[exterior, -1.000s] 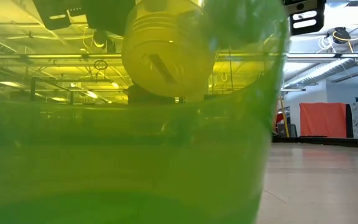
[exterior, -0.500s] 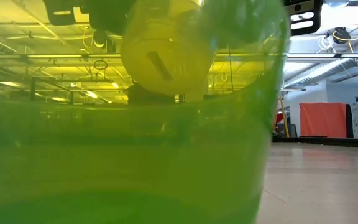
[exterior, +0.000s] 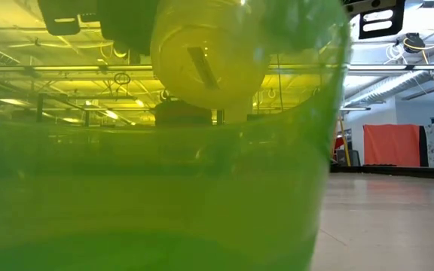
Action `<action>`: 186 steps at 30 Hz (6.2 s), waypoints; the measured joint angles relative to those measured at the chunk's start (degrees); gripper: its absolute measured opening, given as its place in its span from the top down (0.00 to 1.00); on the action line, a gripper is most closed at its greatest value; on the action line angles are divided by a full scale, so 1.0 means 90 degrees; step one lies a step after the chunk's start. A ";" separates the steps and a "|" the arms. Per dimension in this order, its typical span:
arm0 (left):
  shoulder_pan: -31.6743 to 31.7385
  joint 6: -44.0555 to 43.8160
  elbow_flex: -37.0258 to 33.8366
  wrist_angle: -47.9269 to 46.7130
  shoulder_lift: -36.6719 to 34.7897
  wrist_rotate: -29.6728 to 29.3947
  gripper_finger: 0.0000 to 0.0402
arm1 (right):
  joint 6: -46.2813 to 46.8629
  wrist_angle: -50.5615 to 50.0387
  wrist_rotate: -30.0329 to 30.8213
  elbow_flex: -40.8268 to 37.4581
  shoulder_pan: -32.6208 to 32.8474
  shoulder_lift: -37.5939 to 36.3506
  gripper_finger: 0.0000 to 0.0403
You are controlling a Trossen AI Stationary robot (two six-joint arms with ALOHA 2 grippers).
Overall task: Place and stack bowls onto a shelf
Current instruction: Put the small yellow bowl on the shelf
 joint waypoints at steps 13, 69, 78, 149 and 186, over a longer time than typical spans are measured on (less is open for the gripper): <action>-0.0002 -0.2508 -0.0002 -0.0181 0.0000 -0.0135 0.99 | 0.0552 -0.0263 0.1144 0.0000 -0.0029 -0.0002 1.00; -0.0206 -0.0700 -0.0010 0.0132 0.0078 -0.1104 0.82 | 0.0117 -0.0482 0.1160 0.0000 -0.0068 -0.0007 1.00; -0.0209 -0.0661 -0.0007 0.0145 0.0029 -0.0732 0.82 | 0.0010 -0.0480 0.1161 0.0000 -0.0070 -0.0007 1.00; 0.0414 -0.1346 -0.0068 0.0206 0.0070 -0.0104 0.82 | -0.0627 -0.0731 0.0185 0.0000 -0.0515 -0.0002 1.00; 0.0661 0.0535 -0.0070 0.0637 0.0066 0.1427 0.82 | -0.2713 -0.0486 -0.0112 -0.0002 -0.0389 0.0000 1.00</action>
